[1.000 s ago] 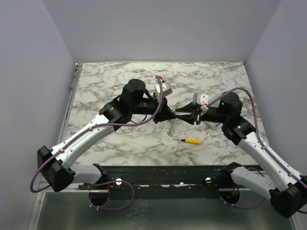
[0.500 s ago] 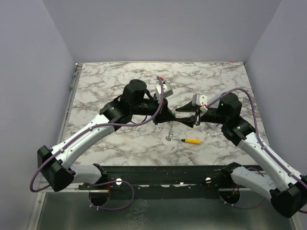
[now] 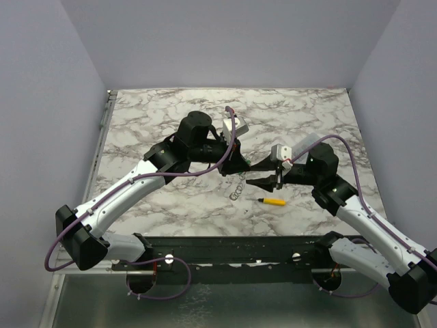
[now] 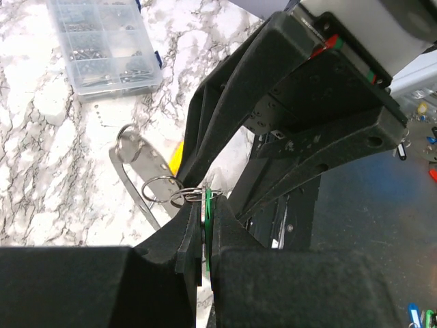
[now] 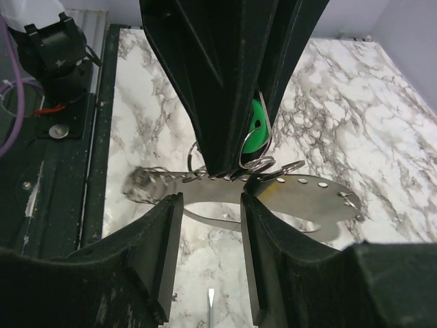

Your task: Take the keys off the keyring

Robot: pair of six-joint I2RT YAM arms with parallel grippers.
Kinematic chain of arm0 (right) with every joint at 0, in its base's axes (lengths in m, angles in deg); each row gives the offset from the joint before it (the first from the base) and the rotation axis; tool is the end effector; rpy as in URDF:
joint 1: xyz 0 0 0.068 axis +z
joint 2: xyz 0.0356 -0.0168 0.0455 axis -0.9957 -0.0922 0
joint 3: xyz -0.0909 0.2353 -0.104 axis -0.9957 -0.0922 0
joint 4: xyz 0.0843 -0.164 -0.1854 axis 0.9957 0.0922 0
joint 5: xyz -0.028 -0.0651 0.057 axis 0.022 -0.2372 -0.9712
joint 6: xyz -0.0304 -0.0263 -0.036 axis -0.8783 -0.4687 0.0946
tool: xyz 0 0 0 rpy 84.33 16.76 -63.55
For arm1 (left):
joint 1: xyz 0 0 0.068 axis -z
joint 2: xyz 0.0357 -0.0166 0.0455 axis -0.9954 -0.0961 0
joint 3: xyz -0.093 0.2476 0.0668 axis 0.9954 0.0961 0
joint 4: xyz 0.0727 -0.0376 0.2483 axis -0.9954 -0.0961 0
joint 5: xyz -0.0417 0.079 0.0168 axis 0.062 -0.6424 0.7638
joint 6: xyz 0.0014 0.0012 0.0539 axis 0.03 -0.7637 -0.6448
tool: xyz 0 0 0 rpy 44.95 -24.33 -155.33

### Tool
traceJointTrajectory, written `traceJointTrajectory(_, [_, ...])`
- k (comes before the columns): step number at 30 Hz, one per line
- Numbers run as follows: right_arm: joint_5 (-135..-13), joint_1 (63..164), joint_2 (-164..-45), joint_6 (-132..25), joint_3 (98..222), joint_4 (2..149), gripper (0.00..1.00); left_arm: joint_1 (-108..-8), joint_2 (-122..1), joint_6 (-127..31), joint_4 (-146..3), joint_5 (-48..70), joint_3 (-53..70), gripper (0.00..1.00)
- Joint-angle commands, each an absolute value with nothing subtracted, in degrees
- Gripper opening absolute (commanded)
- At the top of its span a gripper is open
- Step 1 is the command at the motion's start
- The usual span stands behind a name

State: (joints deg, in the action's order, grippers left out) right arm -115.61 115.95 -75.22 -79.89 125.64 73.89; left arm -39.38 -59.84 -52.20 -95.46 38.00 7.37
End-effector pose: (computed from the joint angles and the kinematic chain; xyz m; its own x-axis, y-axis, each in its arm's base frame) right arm 0.1617 0.1296 0.3190 0.1888 -0.1405 -0.9719 -0.9687 0.1360 -0.2078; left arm 0.1903 -0.2203 0.3831 -0.3932 0.2482 -0.8853 0.9119 0.2289 -0.3408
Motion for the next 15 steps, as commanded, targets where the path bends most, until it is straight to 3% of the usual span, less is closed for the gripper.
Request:
traceJointTrajectory(1, [-115.6,116.4,-74.3,-73.9,123.3,65.5,0.47,-39.2,-59.7,-51.5,-94.2,38.4,7.3,0.0])
traceJointTrajectory(9, [-112.8,116.5,-75.0,-70.0,122.0,58.4,0.48,-39.1,-61.1,-51.4,-93.9,41.1,6.7,0.0])
traceJointTrajectory(15, [-111.1,116.5,-74.6,-72.5,121.2,57.4,0.41,-39.0,-61.1,-52.6,-95.2,43.5,6.1,0.0])
